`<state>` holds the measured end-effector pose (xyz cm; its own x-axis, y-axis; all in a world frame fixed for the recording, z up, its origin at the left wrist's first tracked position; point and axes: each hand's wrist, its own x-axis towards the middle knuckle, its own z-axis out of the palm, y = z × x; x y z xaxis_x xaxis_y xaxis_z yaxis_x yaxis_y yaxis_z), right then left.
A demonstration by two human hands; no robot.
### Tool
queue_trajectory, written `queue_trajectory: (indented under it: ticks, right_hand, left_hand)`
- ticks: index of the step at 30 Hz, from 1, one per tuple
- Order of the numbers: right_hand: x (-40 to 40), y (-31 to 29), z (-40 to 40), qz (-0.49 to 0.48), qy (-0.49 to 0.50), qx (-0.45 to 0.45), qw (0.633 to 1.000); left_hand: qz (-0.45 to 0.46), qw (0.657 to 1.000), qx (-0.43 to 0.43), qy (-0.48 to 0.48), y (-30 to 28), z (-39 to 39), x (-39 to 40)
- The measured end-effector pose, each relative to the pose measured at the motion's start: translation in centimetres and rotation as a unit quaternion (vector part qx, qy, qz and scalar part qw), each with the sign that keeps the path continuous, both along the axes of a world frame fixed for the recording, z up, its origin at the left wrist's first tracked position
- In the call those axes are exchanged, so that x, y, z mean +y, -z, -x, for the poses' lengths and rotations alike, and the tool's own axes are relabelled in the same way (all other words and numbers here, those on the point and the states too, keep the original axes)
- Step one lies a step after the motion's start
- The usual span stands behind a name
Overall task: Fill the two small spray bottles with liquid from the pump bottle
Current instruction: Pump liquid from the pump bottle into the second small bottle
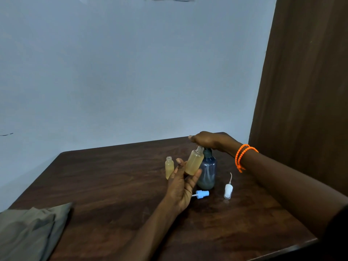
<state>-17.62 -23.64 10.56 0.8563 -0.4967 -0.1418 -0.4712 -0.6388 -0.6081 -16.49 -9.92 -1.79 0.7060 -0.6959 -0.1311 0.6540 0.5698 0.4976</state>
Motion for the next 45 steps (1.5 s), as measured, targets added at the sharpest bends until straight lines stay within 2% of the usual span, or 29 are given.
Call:
queue_trajectory:
  ticks: [6,13,17,36,45]
  right_hand:
    - [-0.2,0.8,-0.6,0.002,0.01,-0.029,1.0]
    - [-0.3,0.2,-0.1,-0.016,0.001,-0.008,1.0]
    - [-0.2,0.6,-0.7,-0.003,0.007,-0.031,0.999]
    - [0.4,-0.4,0.5,0.028,-0.001,0.013,1.0]
    - [0.1,0.8,-0.1,-0.013,0.029,-0.022,0.999]
  left_hand:
    - [-0.004,1.0,-0.005,-0.012,0.0,-0.4,-0.1]
    - [-0.001,1.0,-0.002,0.001,0.0,-0.1,-0.1]
    - [0.001,1.0,-0.003,0.001,0.0,-0.4,-0.1]
    - [0.009,1.0,0.001,0.0,-0.4,0.2,0.2]
    - [-0.001,1.0,-0.006,-0.007,-0.1,-0.1,0.1]
